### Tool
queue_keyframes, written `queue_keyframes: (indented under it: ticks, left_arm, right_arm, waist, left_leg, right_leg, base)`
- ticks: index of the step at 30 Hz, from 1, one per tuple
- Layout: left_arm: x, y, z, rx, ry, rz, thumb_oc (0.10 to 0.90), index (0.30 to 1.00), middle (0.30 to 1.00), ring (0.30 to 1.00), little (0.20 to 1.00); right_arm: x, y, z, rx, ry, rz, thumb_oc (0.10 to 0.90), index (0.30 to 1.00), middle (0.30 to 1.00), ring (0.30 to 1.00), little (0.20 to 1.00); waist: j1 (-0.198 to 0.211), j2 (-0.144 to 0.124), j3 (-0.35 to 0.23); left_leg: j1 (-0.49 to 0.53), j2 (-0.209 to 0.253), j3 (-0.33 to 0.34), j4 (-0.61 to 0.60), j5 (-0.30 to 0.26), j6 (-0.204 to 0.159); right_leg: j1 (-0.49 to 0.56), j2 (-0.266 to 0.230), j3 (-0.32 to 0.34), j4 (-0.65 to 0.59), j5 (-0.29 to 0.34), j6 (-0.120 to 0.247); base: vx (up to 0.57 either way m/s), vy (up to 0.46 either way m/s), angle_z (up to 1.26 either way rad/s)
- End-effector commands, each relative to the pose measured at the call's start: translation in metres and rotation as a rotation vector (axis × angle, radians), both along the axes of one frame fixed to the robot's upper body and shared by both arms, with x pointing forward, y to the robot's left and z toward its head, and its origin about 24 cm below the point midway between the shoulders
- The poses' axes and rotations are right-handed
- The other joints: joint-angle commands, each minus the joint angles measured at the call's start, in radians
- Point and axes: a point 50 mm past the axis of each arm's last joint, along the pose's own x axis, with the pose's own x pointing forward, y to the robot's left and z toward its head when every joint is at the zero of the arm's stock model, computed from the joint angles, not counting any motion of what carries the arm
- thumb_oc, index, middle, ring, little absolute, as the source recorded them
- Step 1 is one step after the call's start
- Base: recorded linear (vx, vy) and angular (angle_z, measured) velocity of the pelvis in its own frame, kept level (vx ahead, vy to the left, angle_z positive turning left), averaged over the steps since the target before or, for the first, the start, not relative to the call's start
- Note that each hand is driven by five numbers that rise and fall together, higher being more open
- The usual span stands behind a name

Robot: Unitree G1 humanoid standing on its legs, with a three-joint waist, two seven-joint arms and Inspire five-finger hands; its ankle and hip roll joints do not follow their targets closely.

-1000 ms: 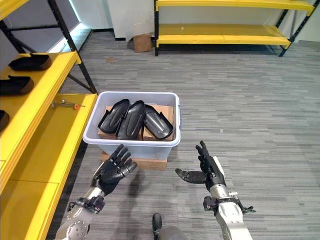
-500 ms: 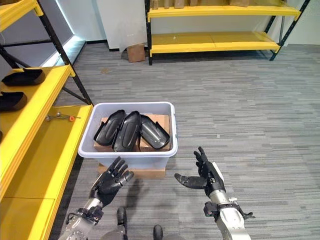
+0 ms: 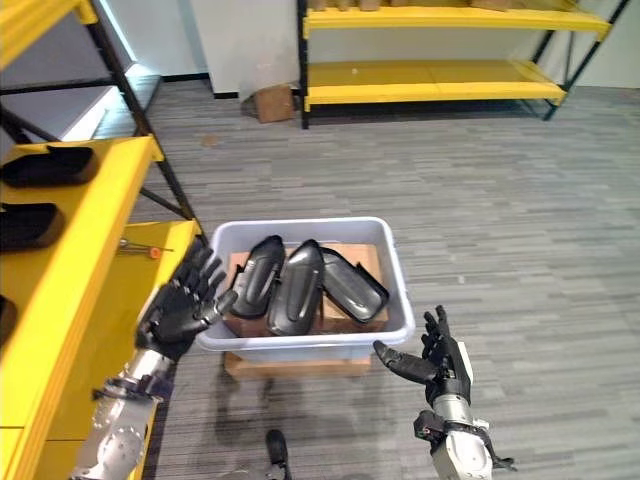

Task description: Move parts from the plastic box to the shelf.

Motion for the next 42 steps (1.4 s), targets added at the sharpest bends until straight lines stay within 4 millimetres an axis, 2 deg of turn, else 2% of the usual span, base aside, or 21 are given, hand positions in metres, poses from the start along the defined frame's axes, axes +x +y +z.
queue_keyframes:
  ticks: [1,5,7,9,11,12,14,17,19,21,26,28,33,35,36,42]
  left_arm:
    - [0.002,-0.014,0.029,0.071,-0.15,-0.121,0.9,1.0,1.0,1.0,1.0]
    - [0.005,-0.013,0.025,0.075,-0.091,-0.099,0.9,1.0,1.0,1.0,1.0]
    - [0.004,-0.013,0.017,0.077,-0.049,-0.082,0.9,1.0,1.0,1.0,1.0]
    - [0.001,-0.013,0.013,0.097,-0.036,-0.06,0.9,1.0,1.0,1.0,1.0]
    - [-0.001,-0.014,0.011,0.099,-0.026,-0.061,0.9,1.0,1.0,1.0,1.0]
    - [-0.002,-0.016,0.01,0.102,-0.019,-0.06,0.9,1.0,1.0,1.0,1.0]
    - [0.0,-0.018,0.013,0.127,-0.01,-0.059,0.9,1.0,1.0,1.0,1.0]
    - [0.002,-0.018,0.014,0.164,-0.002,-0.057,0.9,1.0,1.0,1.0,1.0]
    - [0.0,-0.019,0.012,0.178,0.002,-0.07,0.9,1.0,1.0,1.0,1.0]
    - [-0.005,-0.024,0.008,0.185,0.014,-0.098,0.9,1.0,1.0,1.0,1.0]
    - [-0.011,-0.027,0.003,0.184,0.036,-0.099,0.9,1.0,1.0,1.0,1.0]
    - [-0.013,-0.027,0.001,0.165,0.047,-0.108,0.9,1.0,1.0,1.0,1.0]
    - [-0.015,-0.025,0.003,0.189,0.033,-0.115,0.9,1.0,1.0,1.0,1.0]
    - [-0.015,-0.023,0.003,0.19,0.031,-0.105,0.9,1.0,1.0,1.0,1.0]
    - [-0.015,-0.019,0.005,0.183,0.024,-0.094,0.9,1.0,1.0,1.0,1.0]
    - [-0.011,-0.016,0.009,0.153,0.013,-0.109,0.9,1.0,1.0,1.0,1.0]
  right_arm:
    - [0.025,-0.013,0.057,-0.118,-0.303,-0.052,0.9,1.0,1.0,1.0,1.0]
    - [0.029,-0.016,0.067,-0.168,-0.353,-0.099,0.9,1.0,1.0,1.0,1.0]
    - [0.03,-0.018,0.069,-0.173,-0.357,-0.124,0.9,1.0,1.0,1.0,1.0]
    - [0.03,-0.019,0.071,-0.193,-0.353,-0.125,0.9,1.0,1.0,1.0,1.0]
    - [0.032,-0.02,0.07,-0.194,-0.35,-0.123,0.9,1.0,1.0,1.0,1.0]
    - [0.032,-0.022,0.07,-0.188,-0.35,-0.124,0.9,1.0,1.0,1.0,1.0]
    - [0.033,-0.025,0.072,-0.193,-0.354,-0.128,0.9,1.0,1.0,1.0,1.0]
    - [0.037,-0.024,0.076,-0.198,-0.355,-0.117,0.9,1.0,1.0,1.0,1.0]
    - [0.038,-0.022,0.076,-0.193,-0.347,-0.104,0.9,1.0,1.0,1.0,1.0]
    - [0.036,-0.022,0.073,-0.208,-0.331,-0.08,0.9,1.0,1.0,1.0,1.0]
    - [0.036,-0.015,0.073,-0.332,-0.318,0.009,0.9,1.0,1.0,1.0,1.0]
    - [0.038,-0.015,0.082,-0.45,-0.335,0.06,0.9,1.0,1.0,1.0,1.0]
    - [0.052,-0.024,0.108,-0.684,-0.367,0.125,0.9,1.0,1.0,1.0,1.0]
    - [0.053,-0.024,0.11,-0.741,-0.369,0.146,0.9,1.0,1.0,1.0,1.0]
    - [0.055,-0.021,0.117,-0.883,-0.379,0.21,0.9,1.0,1.0,1.0,1.0]
    - [0.07,-0.017,0.131,-1.127,-0.382,0.354,0.9,1.0,1.0,1.0,1.0]
  waist:
    - [-0.018,-0.008,-0.081]
    - [-0.018,-0.012,-0.092]
    - [-0.022,-0.008,-0.087]
    - [-0.025,-0.004,-0.08]
    - [-0.028,-0.002,-0.072]
    - [-0.036,-0.005,-0.064]
    - [-0.041,-0.02,-0.053]
    - [-0.045,-0.039,-0.034]
    - [-0.049,-0.04,-0.025]
    - [-0.049,-0.046,-0.033]
    - [-0.029,-0.06,-0.055]
    - [-0.022,-0.063,-0.059]
    - [0.004,-0.07,-0.044]
    - [0.005,-0.07,-0.043]
    - [0.012,-0.07,-0.039]
    - [0.029,-0.063,-0.032]
  left_leg:
    - [-0.046,0.106,-0.001,0.092,-0.126,-0.073]
    - [-0.039,0.073,0.009,0.095,-0.15,-0.037]
    - [-0.018,0.061,0.016,0.097,-0.169,-0.019]
    - [0.006,0.06,0.028,0.093,-0.182,-0.011]
    - [0.026,0.063,0.034,0.084,-0.185,-0.012]
    - [0.038,0.066,0.028,0.078,-0.188,-0.017]
    - [0.048,0.07,0.019,0.072,-0.191,-0.025]
    - [0.082,0.08,0.017,0.053,-0.203,-0.044]
    - [0.105,0.089,0.017,0.039,-0.208,-0.049]
    - [0.117,0.099,-0.001,0.023,-0.206,-0.057]
    - [0.122,0.134,-0.011,0.009,-0.185,-0.087]
    - [0.12,0.147,-0.021,0.01,-0.179,-0.102]
    - [0.086,0.183,-0.038,0.027,-0.146,-0.134]
    - [0.08,0.186,-0.041,0.031,-0.144,-0.137]
    - [0.061,0.195,-0.045,0.053,-0.135,-0.147]
    - [0.019,0.202,-0.079,0.117,-0.135,-0.162]
  right_leg:
    - [-0.059,0.048,-0.042,0.046,0.049,-0.005]
    - [-0.085,0.033,-0.036,0.142,0.11,0.006]
    - [-0.154,0.011,-0.04,0.279,0.177,0.005]
    - [-0.209,0.012,-0.049,0.367,0.187,0.002]
    - [-0.254,0.03,-0.049,0.373,0.18,-0.003]
    - [-0.272,0.054,-0.039,0.323,0.164,-0.006]
    - [-0.274,0.059,-0.036,0.155,0.16,-0.002]
    - [-0.306,0.046,-0.033,-0.025,0.248,0.027]
    - [-0.334,0.048,-0.019,-0.051,0.275,0.038]
    - [-0.31,0.07,-0.003,-0.082,0.249,0.041]
    - [-0.218,0.088,-0.037,-0.123,0.195,0.013]
    - [-0.177,0.105,-0.047,-0.14,0.169,-0.008]
    - [-0.142,0.14,-0.065,-0.17,0.152,-0.046]
    - [-0.141,0.143,-0.069,-0.17,0.149,-0.049]
    - [-0.138,0.149,-0.074,-0.166,0.142,-0.061]
    - [-0.149,0.16,-0.069,-0.142,0.122,-0.082]
  base:
    - [0.1,0.155,0.03]
    - [0.11,0.186,0.01]
    - [0.1,0.207,0.11]
    - [0.12,0.161,-0.01]
    - [0.09,0.021,-0.07]
    - [0.09,-0.088,-0.15]
    - [0.08,-0.173,-0.18]
    - [0.08,-0.191,0.03]
    - [0.1,-0.192,0.08]
    - [0.09,-0.249,0.2]
    - [0.07,-0.273,0.31]
    - [0.07,-0.324,0.15]
    - [0.02,-0.313,-0.03]
    - [0.02,-0.223,0.02]
    - [0.0,-0.266,0.04]
    - [-0.01,-0.202,0.09]
